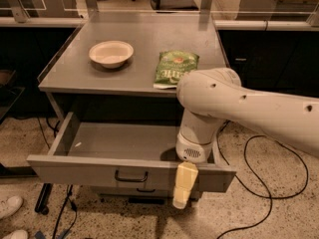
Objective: Open top drawer
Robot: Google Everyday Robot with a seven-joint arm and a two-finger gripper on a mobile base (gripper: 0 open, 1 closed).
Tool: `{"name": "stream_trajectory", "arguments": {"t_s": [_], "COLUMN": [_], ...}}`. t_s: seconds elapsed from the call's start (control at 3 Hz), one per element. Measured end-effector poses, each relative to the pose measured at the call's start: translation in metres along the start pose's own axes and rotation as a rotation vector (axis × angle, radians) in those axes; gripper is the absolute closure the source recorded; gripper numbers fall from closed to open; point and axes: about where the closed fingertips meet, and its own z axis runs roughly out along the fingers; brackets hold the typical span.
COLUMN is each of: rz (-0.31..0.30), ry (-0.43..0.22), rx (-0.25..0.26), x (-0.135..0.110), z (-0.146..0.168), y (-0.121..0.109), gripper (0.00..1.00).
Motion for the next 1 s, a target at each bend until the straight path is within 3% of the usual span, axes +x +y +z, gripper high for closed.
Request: {"name": "stream_trajectory", "arguments": {"t_s": [0.33, 0.67, 1.0], "rz": [0.01, 0.047, 0.054], "ry": [0.042, 0.073, 0.088], "rx": [-0.039, -0.125, -0.161], "x": [0.008, 0.03, 0.06], "z": [0.018, 0.039, 0.032], "y": [-0.003, 0.004, 0.038], "gripper": [0.0, 0.0, 0.0]}}
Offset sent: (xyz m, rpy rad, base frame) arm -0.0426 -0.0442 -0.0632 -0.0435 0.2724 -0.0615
